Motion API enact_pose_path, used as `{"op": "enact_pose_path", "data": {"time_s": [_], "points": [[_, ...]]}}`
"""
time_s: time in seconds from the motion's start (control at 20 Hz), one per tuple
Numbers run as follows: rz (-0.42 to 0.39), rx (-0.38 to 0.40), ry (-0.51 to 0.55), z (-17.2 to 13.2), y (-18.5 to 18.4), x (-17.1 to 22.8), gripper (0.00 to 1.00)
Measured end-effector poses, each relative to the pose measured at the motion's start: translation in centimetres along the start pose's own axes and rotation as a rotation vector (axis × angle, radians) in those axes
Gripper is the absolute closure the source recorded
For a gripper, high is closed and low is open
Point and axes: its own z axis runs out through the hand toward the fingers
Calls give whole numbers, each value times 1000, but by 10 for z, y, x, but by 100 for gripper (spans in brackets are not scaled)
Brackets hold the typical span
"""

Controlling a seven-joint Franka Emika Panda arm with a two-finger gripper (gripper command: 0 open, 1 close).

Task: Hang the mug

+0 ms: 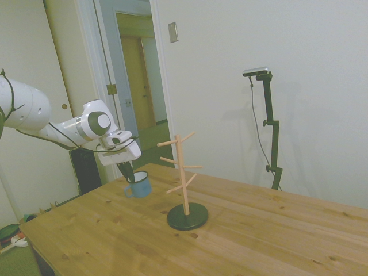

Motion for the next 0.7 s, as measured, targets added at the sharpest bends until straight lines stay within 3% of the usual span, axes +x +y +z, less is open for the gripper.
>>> {"op": "enact_pose_path", "data": {"time_s": [0.4, 0.7], "points": [[10, 21, 14, -16, -16, 27, 100], [17, 38, 31, -45, -21, 45, 100]]}}
